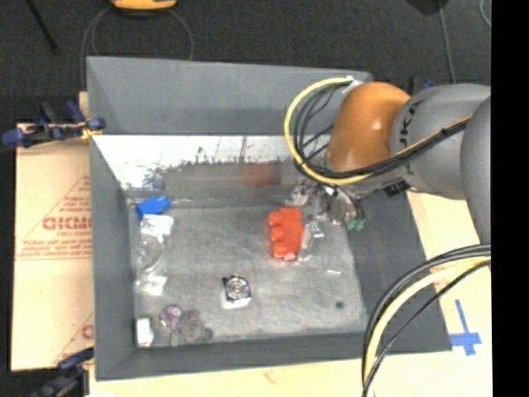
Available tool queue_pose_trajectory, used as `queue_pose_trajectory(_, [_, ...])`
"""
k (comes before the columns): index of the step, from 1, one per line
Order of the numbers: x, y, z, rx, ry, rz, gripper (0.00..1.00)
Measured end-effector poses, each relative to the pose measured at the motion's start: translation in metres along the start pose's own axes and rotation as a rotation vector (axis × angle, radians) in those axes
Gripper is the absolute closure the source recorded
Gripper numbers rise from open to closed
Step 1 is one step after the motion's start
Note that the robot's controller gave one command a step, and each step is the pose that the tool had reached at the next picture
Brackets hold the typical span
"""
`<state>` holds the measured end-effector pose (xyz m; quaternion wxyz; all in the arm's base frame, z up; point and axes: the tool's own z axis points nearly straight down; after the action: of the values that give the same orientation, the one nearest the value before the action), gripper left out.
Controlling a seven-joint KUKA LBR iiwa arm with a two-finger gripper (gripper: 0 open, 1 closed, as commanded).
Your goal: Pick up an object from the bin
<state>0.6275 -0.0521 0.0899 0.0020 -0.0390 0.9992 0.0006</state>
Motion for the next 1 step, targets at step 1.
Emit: queue_pose_trajectory(1, [0.0154,0.0149,-0.022,-0.001,0.0,0.017,1.0])
